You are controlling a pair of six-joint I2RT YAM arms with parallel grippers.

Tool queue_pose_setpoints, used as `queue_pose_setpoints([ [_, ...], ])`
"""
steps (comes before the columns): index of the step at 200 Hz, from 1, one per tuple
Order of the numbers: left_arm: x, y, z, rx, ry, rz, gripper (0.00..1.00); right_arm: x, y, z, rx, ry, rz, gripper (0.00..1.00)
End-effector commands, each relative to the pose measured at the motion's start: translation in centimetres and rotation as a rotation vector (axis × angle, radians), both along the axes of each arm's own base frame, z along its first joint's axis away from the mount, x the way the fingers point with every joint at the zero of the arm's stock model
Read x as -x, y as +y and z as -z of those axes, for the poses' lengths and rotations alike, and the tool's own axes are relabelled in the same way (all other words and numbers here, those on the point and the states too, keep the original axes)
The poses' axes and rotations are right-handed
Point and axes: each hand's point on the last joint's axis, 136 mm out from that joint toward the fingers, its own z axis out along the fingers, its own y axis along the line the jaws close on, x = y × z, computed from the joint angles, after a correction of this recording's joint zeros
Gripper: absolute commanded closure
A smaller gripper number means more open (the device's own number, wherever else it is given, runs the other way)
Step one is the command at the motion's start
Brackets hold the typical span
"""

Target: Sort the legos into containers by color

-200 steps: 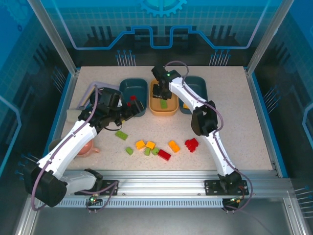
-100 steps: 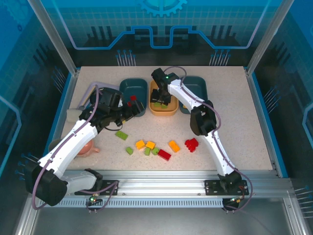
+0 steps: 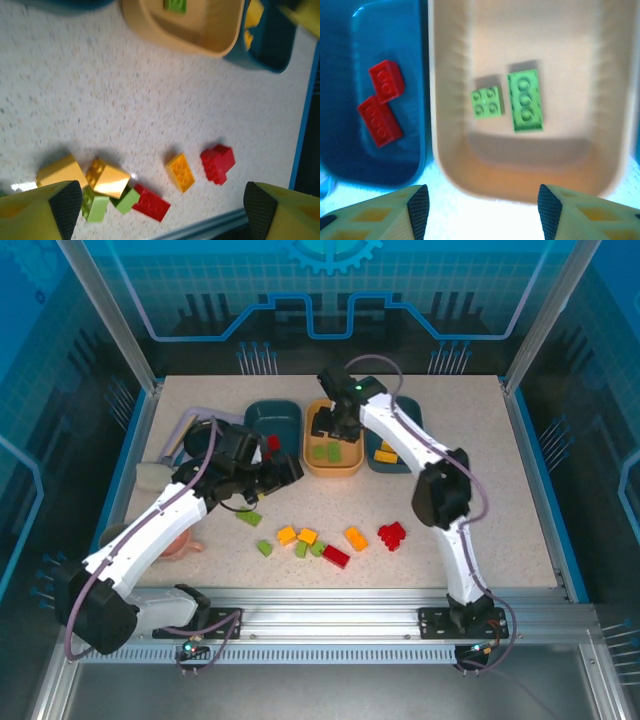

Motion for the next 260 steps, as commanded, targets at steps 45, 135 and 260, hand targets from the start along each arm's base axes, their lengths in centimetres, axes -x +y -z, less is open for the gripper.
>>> queue_pose_setpoints([
  [45,6.3,-4.3,5.1,0.016,0.436,-0.195,0.17,14.9,-1.3,0.4,-0.032,-0.18,-0.273,0.34],
  [135,10.5,-9.1,10.7,-0.037,0.644,-0.477,0.18,24.1,-8.6,-1.5,-0.114,-0.458,-0.309,0.19],
  [260,9.5,-12.3,16.4,-0.115,0.658,-0.58,0.34,25.0,-10.5,-2.1,-0.116,-0.462,-0.287,0.17],
])
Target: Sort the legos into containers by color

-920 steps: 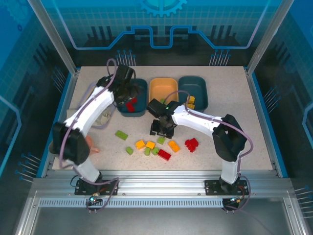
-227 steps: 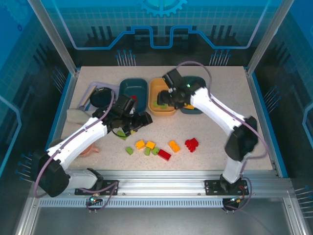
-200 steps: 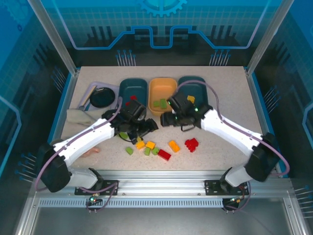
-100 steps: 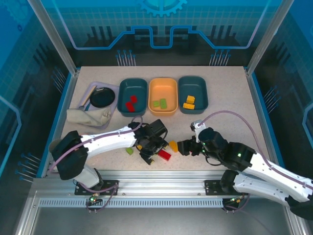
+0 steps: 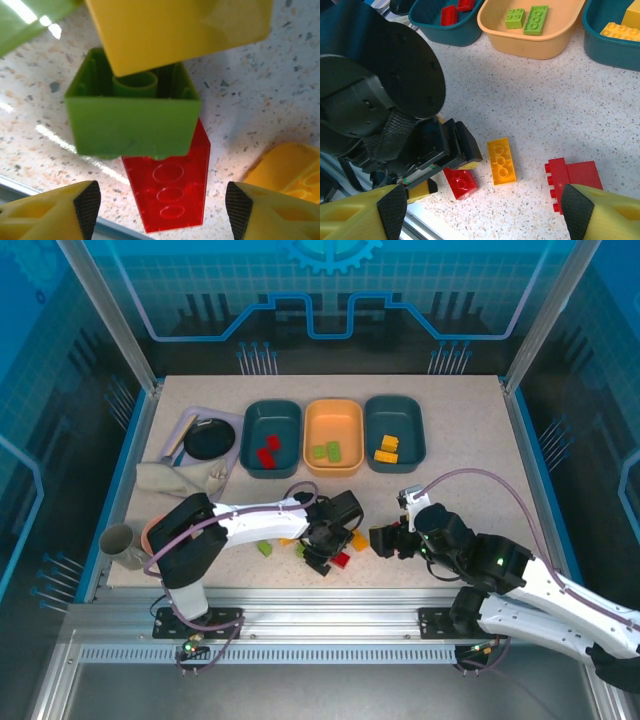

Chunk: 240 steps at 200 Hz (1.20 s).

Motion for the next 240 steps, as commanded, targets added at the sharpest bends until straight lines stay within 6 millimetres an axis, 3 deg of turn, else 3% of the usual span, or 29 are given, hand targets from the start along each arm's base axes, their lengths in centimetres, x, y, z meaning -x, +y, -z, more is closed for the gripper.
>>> queue_pose_setpoints([
  [1,-0.3,-0.5,0.9,-0.011,-0.008,-0.029,0.34,0.4,-0.5,0.1,-0.003,0.0,0.011,0.17],
  [22,-0.5,-0.7,1.7,-0.014,-0.013,-0.03,0.42,0.4,-0.6,0.2,0.002,0.0,0.013,0.17],
  [41,-0.6,-0.7,2.1,-0.012,-0.017,-0.034,0.55,0.4,-0.6,0.3,0.004,0.004,0.014,0.17],
  [71,-0.8,-0.5,1.7,-0.015,-0.037,-0.026,0.63,0.3,-0.5,0.4,0.0,0.009,0.015,0.17],
  [93,-1.3,-0.5,-0.1,-0.006,-0.077,-0.002,0.64,0.2,-0.3,0.0,-0.006,0.003,0.016,0.17],
  [123,-3.1,0.1,-5.7,0.002,-0.183,0.07,0.68,-0.3,-0.1,-1.6,-0.026,-0.027,0.024,0.17],
  [158,-6.6,4.3,-11.9,-0.046,-0.367,0.109,0.68,-1.6,0.9,-4.7,-0.072,-0.071,0.028,0.17],
  [174,-8.3,6.7,-13.7,-0.087,-0.424,0.134,0.68,-2.4,1.6,-5.2,-0.081,-0.069,0.027,0.17],
  [181,-9.1,7.8,-14.1,-0.101,-0.433,0.14,0.68,-2.9,2.2,-6.7,-0.111,-0.082,0.024,0.17],
  [203,-12.7,10.8,-15.4,-0.125,-0.483,0.176,0.68,-4.3,4.1,-7.6,-0.133,-0.078,0.001,0.17],
  [240,-19.1,15.1,-15.2,-0.157,-0.487,0.327,0.71,-7.0,7.0,-6.9,-0.175,0.02,-0.036,0.17],
])
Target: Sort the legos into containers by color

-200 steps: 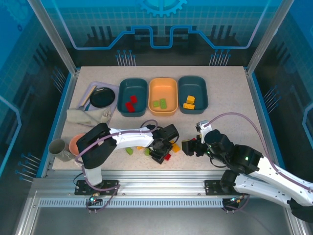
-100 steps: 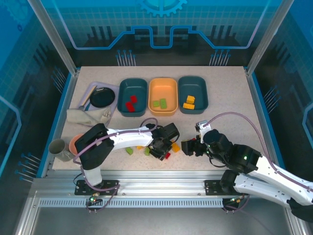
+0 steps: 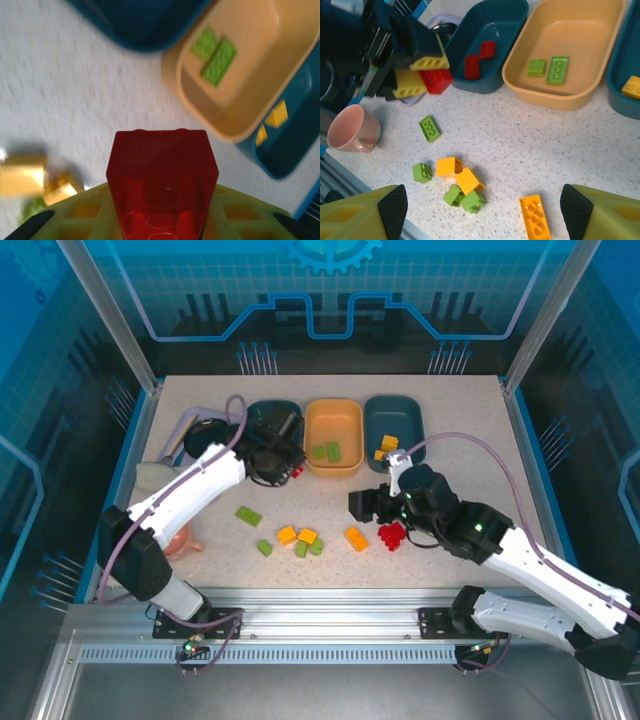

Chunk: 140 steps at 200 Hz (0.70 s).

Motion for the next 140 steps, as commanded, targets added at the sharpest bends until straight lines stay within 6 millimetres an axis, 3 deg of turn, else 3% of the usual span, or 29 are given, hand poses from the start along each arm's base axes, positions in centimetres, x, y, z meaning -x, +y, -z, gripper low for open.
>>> queue_pose_setpoints([
  [1,-2.7,2.3,0.7,-0.11,0.017,0.203,0.71,-1.6,2.2,-1.4,-0.085,0.023,-0.052,0.17],
  [37,-6.9,3.2,3.5,-0.115,0.053,0.367,0.72,-4.5,4.3,-1.6,-0.127,0.097,-0.076,0.17],
  [73,-9.6,3.5,7.1,-0.16,0.105,0.447,0.72,-6.4,5.6,-1.5,-0.136,0.135,-0.079,0.17],
  [140,-10.2,4.1,12.7,-0.179,0.228,0.479,0.7,-7.2,5.8,0.4,-0.115,0.195,-0.052,0.18],
])
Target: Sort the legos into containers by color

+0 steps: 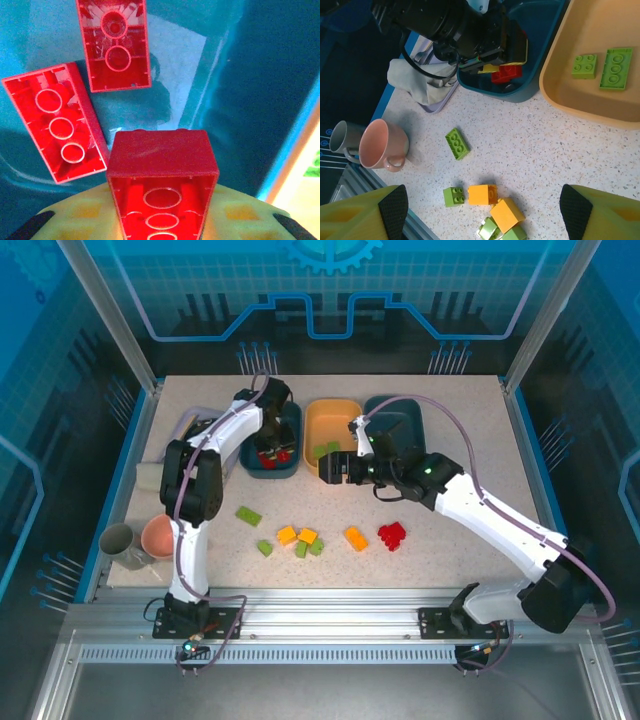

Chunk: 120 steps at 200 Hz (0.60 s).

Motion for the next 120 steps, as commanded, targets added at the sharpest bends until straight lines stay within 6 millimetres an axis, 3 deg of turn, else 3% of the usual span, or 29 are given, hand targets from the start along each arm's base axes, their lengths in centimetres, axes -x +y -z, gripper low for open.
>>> queue_pose_setpoints([
  [1,0.3,0.1,0.8,0.008,0.045,0.042,0.7,-0.5,0.1,-0.4,-0.021,0.014,0.01,0.18],
  [31,0.7,0.0,1.9,0.008,0.078,0.046,0.66,-0.7,0.0,0.4,-0.005,0.028,0.02,0.18],
  [49,0.6,0.2,1.3,-0.004,0.066,0.047,0.6,-0.7,0.0,0.8,0.004,0.035,0.017,0.18],
  [120,0.3,0.3,-6.4,0.028,-0.077,0.028,0.42,-0.9,-0.3,1.5,0.067,0.019,0.005,0.18],
])
